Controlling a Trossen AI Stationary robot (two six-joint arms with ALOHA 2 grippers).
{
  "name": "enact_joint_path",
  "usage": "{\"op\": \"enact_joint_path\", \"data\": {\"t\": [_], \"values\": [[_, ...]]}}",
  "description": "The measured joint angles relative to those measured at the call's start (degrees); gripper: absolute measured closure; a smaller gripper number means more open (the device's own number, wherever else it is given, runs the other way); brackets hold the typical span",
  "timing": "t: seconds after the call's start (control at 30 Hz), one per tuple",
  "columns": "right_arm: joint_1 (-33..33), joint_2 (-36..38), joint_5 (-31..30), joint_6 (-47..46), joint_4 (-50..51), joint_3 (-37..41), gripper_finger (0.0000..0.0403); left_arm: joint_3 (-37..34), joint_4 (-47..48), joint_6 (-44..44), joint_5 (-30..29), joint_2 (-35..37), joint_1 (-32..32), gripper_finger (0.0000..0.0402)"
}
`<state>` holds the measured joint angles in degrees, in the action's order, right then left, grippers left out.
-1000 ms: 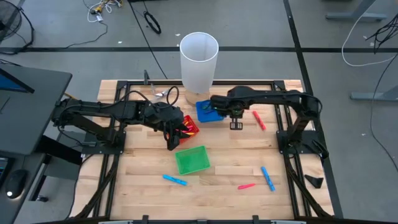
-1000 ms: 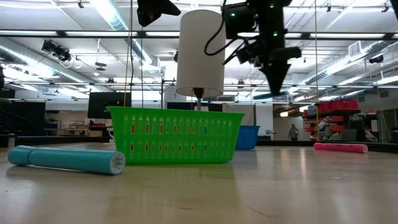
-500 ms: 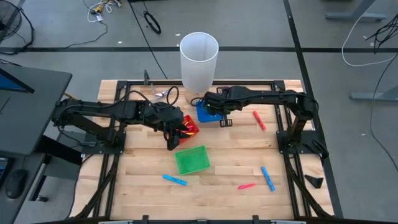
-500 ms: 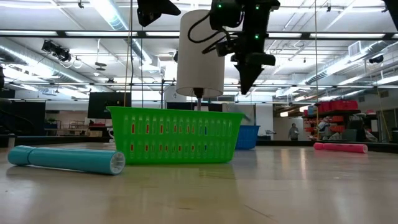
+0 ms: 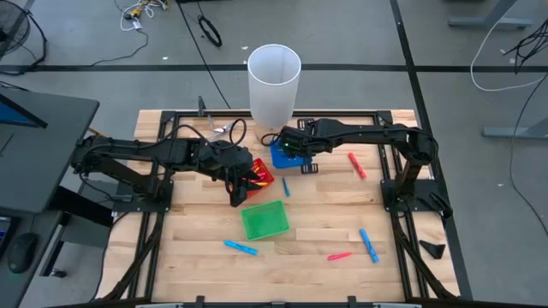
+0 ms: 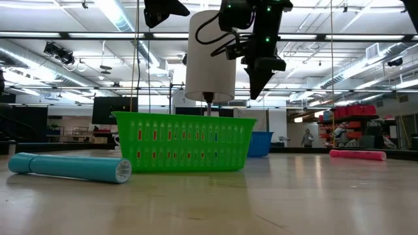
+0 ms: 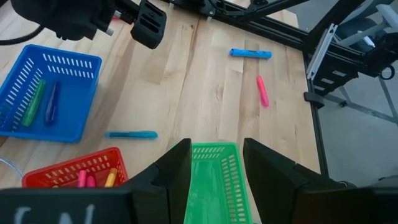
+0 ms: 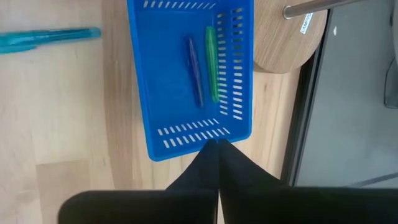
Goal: Pick & Place Markers
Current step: Put the blue pen into the blue bin
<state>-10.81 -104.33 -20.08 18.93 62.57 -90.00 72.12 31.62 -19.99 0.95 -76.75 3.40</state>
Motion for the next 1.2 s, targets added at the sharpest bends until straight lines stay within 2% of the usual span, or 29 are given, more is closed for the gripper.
{"op": "enact_joint_path", "data": {"t": [0.2, 0.4, 0.63, 0.77, 0.93, 1.2], "values": [[0.32, 0.00, 0.71, -0.97, 0.00, 0.00, 0.0399, 0.00, 0.00, 0.00, 0.00, 0.00, 0.00, 0.0250], [1.11, 0.00, 10.56, 2.09, 0.13, 0.00, 0.0353, 0.00, 0.01, 0.03, -0.01, 0.00, 0.00, 0.0250], [2.90, 0.00, 19.03, 18.57, -0.95, 0.00, 0.0276, 0.00, 0.02, -0.18, 0.00, -0.02, 0.00, 0.0250], [4.07, 0.00, 19.66, 27.44, -2.96, 0.00, 0.0247, 0.00, 0.00, -0.40, 0.02, -0.02, 0.03, 0.0250], [5.34, 0.00, 19.65, 35.08, -6.29, 0.00, 0.0230, 0.02, 0.00, -0.39, 0.00, -0.02, 0.04, 0.0250], [6.60, 0.00, 20.57, 48.43, -8.22, 0.01, 0.0227, 0.02, -0.02, -1.41, 0.00, -0.02, 0.04, 0.0250]]}}
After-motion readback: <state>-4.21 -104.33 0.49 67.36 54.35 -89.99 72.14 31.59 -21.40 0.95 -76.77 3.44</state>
